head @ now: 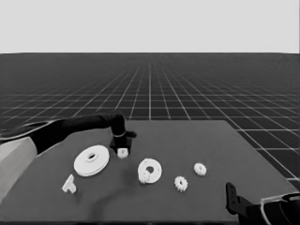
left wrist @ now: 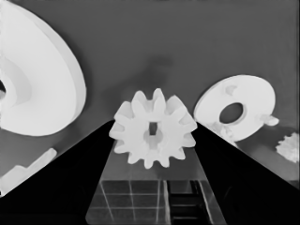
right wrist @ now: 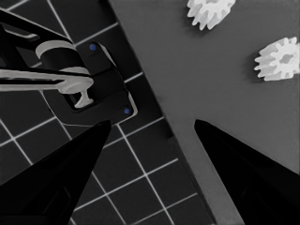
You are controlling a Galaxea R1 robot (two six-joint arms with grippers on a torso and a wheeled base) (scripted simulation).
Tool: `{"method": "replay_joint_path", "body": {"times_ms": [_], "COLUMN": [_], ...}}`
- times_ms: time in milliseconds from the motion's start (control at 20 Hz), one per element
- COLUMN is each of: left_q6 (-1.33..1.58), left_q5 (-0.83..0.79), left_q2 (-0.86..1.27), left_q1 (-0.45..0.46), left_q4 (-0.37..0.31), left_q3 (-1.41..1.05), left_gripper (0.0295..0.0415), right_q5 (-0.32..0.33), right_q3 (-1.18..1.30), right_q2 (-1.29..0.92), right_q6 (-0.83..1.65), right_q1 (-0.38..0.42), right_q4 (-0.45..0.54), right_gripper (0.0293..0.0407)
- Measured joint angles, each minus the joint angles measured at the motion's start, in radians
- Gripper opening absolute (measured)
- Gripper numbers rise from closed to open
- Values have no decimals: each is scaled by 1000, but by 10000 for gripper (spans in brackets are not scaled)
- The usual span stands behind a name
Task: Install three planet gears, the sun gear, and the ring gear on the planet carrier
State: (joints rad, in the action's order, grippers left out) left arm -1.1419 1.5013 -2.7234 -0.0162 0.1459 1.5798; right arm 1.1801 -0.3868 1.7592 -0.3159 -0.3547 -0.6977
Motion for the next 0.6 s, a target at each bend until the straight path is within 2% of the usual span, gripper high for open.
{"method": "replay_joint_path", "body": {"times_ms": [100, 200, 300, 600], "left_q6": [0, -59, -51, -38], "left_q5": [1, 11, 10, 9], "left_q2": [0, -208, -301, -346], "left_q1": [-2, -5, -6, -6], "left_q4": [-2, -1, -3, -4], "left_q3": [0, 155, 247, 307], "left_gripper": [312, 313, 312, 312], "right_q5": [0, 0, 0, 0], "right_q3": [0, 0, 0, 0], "right_q2": [0, 0, 0, 0], "right_q6": [0, 0, 0, 0], "right_q1": [0, 0, 0, 0], "right_q4": [0, 0, 0, 0], "right_gripper": [385, 385, 385, 385]}}
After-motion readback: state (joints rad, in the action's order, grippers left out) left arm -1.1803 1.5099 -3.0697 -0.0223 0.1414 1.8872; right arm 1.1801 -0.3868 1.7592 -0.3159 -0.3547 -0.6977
